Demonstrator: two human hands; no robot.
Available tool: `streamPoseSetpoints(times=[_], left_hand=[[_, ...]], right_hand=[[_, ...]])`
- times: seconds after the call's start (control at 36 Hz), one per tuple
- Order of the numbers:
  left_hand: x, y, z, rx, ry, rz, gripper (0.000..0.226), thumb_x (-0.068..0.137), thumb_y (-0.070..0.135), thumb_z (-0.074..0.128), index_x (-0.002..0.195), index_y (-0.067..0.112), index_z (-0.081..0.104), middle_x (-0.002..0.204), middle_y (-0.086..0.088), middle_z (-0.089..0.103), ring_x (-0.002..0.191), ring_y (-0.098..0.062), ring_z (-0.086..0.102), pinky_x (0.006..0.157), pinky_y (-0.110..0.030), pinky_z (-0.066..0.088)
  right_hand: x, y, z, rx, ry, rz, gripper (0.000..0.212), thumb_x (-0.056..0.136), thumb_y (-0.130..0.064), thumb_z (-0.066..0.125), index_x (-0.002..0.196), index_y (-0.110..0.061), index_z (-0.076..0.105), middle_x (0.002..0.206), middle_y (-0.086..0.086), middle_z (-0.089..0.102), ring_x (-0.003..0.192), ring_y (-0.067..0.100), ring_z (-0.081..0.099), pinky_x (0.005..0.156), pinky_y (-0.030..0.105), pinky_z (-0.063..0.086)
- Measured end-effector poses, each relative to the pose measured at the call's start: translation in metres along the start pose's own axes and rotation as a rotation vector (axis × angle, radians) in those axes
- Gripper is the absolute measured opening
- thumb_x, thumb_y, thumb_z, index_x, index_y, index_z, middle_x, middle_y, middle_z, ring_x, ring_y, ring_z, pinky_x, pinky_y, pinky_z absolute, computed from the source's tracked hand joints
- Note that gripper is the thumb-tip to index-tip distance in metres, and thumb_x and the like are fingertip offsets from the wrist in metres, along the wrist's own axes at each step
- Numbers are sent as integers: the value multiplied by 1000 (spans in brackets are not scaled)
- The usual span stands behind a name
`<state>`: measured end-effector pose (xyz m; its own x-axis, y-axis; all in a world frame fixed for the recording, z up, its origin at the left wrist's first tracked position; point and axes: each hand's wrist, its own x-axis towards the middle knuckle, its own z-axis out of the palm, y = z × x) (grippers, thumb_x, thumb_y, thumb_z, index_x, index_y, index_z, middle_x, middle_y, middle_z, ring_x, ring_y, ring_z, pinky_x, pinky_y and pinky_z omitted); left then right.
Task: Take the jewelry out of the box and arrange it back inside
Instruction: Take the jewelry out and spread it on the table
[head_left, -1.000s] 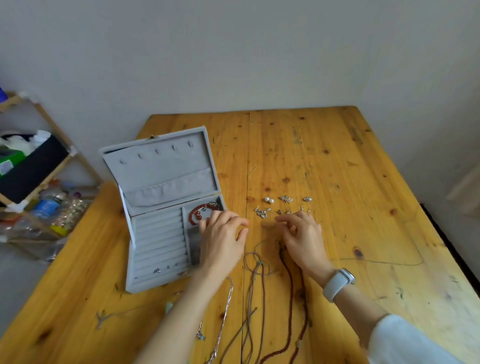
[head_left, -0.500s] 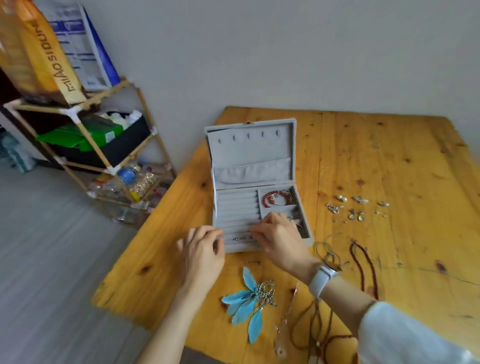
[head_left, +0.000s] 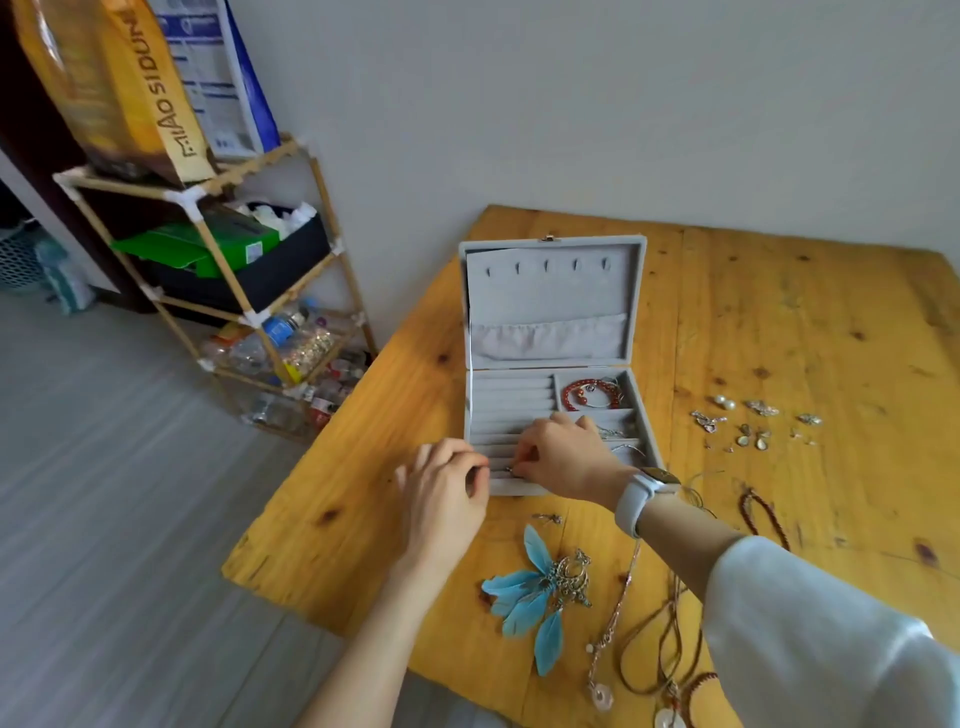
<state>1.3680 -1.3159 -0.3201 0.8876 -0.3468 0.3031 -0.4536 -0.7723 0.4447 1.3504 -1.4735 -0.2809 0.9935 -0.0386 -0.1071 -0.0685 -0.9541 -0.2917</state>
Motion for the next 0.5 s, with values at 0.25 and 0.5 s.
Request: streamPoseSetpoints(times=[0.25,0.5], left_hand=[[19,13,-9,109,-186,13,22,91,34,50,108,30,64,114,13,59,107,-13,44,80,-31,25],[9,10,-2,17,-64,-47,19,89,29,55,103,25,67,111,11,59,105,-12,47,76,-28,24]], right_hand=[[-6,14,-5,42,52,1,18,87,-32,55,99,-23,63,104,-1,58,105,19,44,84,37,27],[-2,1,1,50,61,-31,15,87,-30,55,97,-23,63,101,0,60,103,21,44,86,38,28]])
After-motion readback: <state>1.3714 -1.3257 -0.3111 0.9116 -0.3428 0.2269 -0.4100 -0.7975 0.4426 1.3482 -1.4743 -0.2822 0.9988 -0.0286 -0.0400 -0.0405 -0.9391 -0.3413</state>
